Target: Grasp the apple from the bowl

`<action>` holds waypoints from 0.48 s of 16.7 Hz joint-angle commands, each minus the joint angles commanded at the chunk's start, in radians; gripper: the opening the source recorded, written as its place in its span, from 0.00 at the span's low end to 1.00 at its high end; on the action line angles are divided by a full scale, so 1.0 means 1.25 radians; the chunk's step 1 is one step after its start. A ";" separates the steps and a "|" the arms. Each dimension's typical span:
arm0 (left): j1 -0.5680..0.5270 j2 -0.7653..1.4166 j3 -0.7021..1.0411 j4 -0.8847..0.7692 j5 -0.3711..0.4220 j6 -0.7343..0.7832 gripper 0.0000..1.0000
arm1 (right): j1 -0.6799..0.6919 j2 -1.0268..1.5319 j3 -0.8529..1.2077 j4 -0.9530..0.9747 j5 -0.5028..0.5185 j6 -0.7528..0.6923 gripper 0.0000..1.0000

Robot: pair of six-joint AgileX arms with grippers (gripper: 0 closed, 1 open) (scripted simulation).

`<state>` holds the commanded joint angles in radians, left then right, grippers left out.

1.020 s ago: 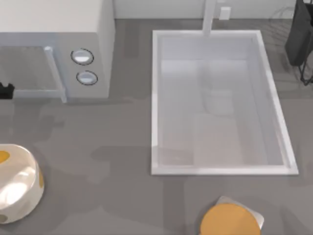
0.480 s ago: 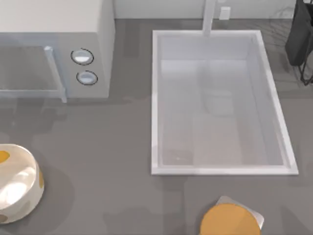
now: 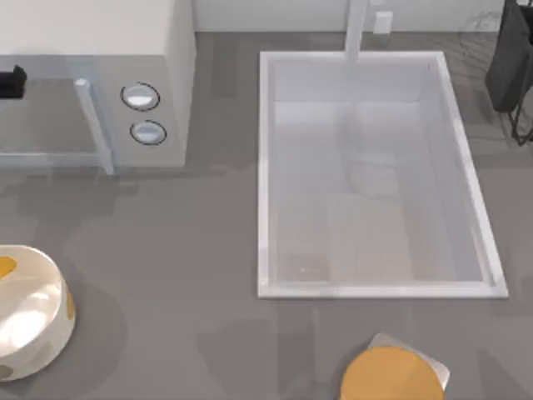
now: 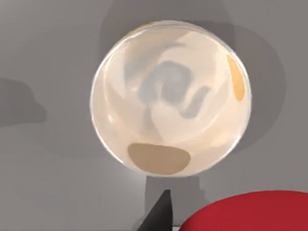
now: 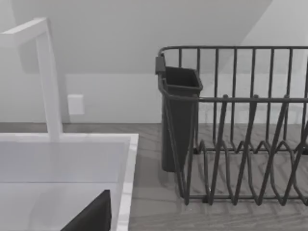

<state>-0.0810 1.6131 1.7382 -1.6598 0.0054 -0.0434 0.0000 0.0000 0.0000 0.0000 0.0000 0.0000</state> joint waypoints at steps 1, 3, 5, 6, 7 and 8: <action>-0.039 0.025 0.000 0.020 0.000 -0.041 0.00 | 0.000 0.000 0.000 0.000 0.000 0.000 1.00; -0.133 0.078 -0.004 0.067 -0.001 -0.137 0.00 | 0.000 0.000 0.000 0.000 0.000 0.000 1.00; -0.230 0.131 -0.009 0.117 -0.002 -0.239 0.00 | 0.000 0.000 0.000 0.000 0.000 0.000 1.00; -0.274 0.155 -0.012 0.142 -0.003 -0.284 0.00 | 0.000 0.000 0.000 0.000 0.000 0.000 1.00; -0.311 0.176 -0.016 0.164 -0.003 -0.321 0.00 | 0.000 0.000 0.000 0.000 0.000 0.000 1.00; -0.339 0.193 -0.020 0.184 -0.003 -0.349 0.00 | 0.000 0.000 0.000 0.000 0.000 0.000 1.00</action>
<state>-0.5050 1.8538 1.7133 -1.4298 0.0013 -0.4801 0.0000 0.0000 0.0000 0.0000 0.0000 0.0000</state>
